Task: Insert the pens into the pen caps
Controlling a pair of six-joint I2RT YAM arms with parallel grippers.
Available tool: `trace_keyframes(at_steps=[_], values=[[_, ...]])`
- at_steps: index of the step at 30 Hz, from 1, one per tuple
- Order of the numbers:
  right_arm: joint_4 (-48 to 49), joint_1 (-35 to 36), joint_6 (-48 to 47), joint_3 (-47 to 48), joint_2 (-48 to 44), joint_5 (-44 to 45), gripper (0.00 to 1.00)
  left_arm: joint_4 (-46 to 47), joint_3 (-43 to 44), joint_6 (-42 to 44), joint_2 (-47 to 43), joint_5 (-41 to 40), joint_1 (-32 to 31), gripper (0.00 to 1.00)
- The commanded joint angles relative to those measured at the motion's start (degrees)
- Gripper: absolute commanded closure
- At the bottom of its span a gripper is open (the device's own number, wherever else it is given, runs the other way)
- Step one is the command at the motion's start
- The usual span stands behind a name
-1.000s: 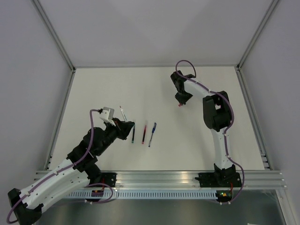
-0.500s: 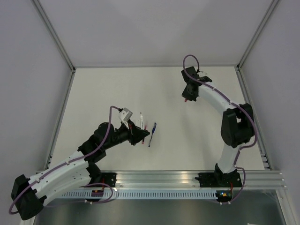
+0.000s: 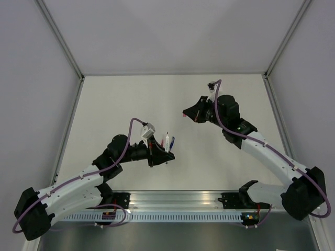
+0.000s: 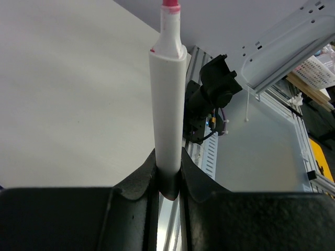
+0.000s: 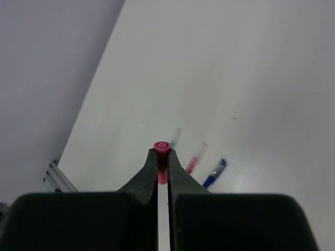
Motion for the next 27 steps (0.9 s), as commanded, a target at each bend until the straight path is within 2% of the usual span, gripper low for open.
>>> trace_keyframes(at_steps=[1, 7, 12, 17, 21, 27], values=[[14.5, 4.0, -0.3, -2.0, -5.9, -6.0, 1.00, 3.4, 0.5, -0.9, 1.1, 2.4, -0.1, 0.98], [19.2, 10.7, -2.2, -3.6, -12.0, -2.4, 1.00, 2.1, 1.0, -0.3, 1.9, 0.5, -0.1, 0.98], [26.0, 14.2, -5.4, -5.3, -13.6, -9.0, 1.00, 6.0, -0.5, -1.6, 0.5, 5.6, -0.1, 0.98], [35.8, 15.2, -3.6, -7.1, -14.3, -19.7, 1.00, 12.5, -2.6, -3.9, -3.0, 11.1, -0.1, 0.98], [37.6, 16.9, -1.1, -7.8, -14.6, -18.5, 1.00, 13.3, -3.4, -4.9, -5.3, 12.1, -0.1, 0.98], [29.6, 21.8, -4.3, -6.6, -15.2, -6.8, 1.00, 9.0, -2.3, -3.4, -5.6, 8.4, -0.1, 0.98]])
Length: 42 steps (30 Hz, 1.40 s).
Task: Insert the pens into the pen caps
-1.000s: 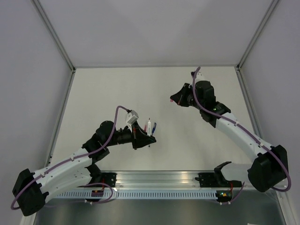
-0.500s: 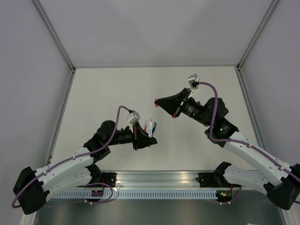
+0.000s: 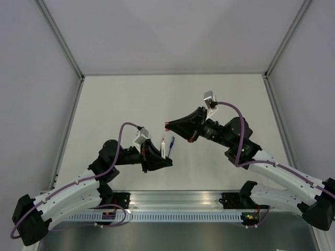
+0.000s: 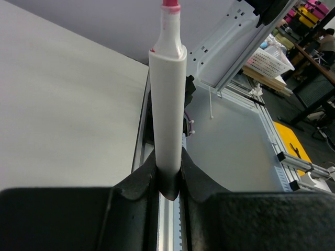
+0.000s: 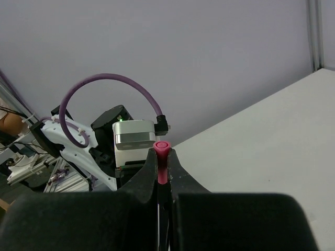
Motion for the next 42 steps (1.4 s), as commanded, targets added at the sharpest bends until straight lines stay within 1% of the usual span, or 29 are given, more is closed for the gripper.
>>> trace_keyframes(at_steps=[1, 5, 9, 14, 24, 41, 42], values=[[-1.7, 2.7, -3.0, 1.1, -1.7, 7.4, 1.00, 0.3, 0.9, -0.2, 0.0, -1.2, -0.1, 0.98], [-1.6, 5.3, -5.4, 0.1, -1.9, 9.9, 1.00, -0.8, 0.9, 0.4, -0.5, -2.2, -0.1, 0.98], [-1.9, 8.0, -6.4, 0.0, -0.5, 15.1, 1.00, -1.9, 1.1, 0.9, -1.2, -3.6, -0.1, 0.98], [-1.7, 10.8, -7.9, 0.2, 0.5, 17.3, 1.00, -2.5, 1.1, 1.1, -1.5, -4.0, -0.1, 0.98], [-2.2, 12.6, -9.2, -1.5, -0.8, 20.9, 1.00, -3.3, 1.0, 1.6, -2.3, -5.6, -0.1, 0.98], [-2.2, 14.0, -9.5, -2.7, -1.6, 22.1, 1.00, -4.5, 1.3, 1.9, -2.3, -6.9, -0.1, 0.98], [-2.3, 13.9, -9.7, -2.6, -1.7, 23.8, 1.00, -4.5, 1.3, 2.0, -2.2, -6.9, -0.1, 0.98]])
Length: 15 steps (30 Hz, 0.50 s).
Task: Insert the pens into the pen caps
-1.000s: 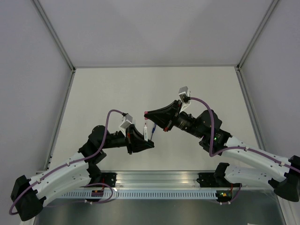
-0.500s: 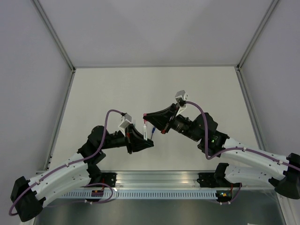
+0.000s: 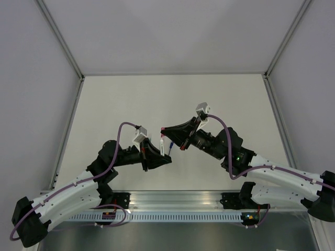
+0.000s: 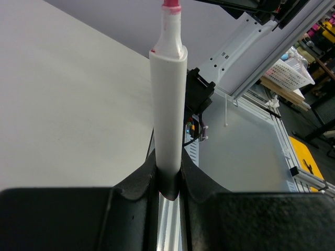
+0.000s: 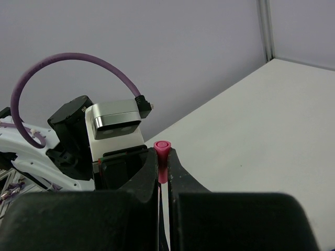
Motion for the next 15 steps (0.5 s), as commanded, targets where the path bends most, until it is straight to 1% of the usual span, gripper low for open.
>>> trace_keyframes(at_steps=[1, 6, 15], values=[[1.1, 0.6, -1.3, 0.2, -1.6, 2.0, 1.00, 0.1, 1.3, 1.7, -0.3, -1.2, -0.1, 0.98], [-1.1, 0.6, -2.1, 2.4, -1.6, 4.2, 1.00, -0.1, 1.5, 1.9, 0.1, -1.0, -0.1, 0.98], [-0.9, 0.6, -0.8, 4.1, 0.1, 3.0, 1.00, -0.4, 1.7, 2.0, 0.2, -1.0, -0.1, 0.98]])
